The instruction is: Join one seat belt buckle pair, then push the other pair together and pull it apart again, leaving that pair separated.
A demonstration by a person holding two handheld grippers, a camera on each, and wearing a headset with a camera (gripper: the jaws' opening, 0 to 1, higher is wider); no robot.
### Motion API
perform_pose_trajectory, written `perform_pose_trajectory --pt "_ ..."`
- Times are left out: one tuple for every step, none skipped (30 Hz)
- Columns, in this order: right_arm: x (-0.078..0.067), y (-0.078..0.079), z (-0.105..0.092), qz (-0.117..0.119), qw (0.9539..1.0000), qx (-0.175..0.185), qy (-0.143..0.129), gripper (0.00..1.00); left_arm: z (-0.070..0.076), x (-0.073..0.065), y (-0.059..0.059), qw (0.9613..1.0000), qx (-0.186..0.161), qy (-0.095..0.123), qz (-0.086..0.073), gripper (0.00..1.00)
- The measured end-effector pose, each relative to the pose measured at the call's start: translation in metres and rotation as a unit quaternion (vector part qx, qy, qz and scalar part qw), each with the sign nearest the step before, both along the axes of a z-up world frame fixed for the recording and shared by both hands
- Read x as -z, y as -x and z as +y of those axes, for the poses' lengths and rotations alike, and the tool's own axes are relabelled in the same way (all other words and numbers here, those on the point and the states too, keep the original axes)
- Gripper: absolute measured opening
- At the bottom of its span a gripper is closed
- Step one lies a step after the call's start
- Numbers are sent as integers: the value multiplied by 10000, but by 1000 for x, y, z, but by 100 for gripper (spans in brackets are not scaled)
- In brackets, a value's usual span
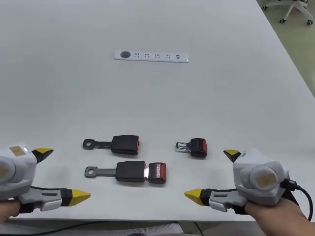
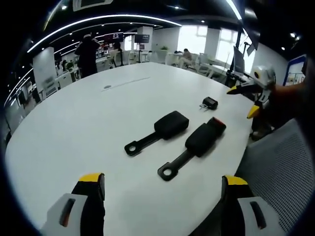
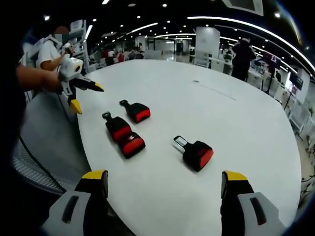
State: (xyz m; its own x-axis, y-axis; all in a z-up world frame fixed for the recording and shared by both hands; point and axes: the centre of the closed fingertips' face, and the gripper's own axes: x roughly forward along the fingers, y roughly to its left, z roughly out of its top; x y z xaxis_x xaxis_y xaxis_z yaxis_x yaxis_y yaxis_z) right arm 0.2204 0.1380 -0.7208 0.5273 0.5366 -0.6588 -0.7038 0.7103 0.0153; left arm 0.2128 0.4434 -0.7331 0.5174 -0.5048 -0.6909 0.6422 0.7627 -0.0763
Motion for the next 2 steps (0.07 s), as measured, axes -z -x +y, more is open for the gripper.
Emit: perform_pose_trajectory --pt "2 0 -1 -12 10000 8 -3 97 0 1 0 10000 12 -37 -5 100" --pt "2 0 -1 -11 10000 16 -6 97 0 1 1 10000 21 -52 -2 100"
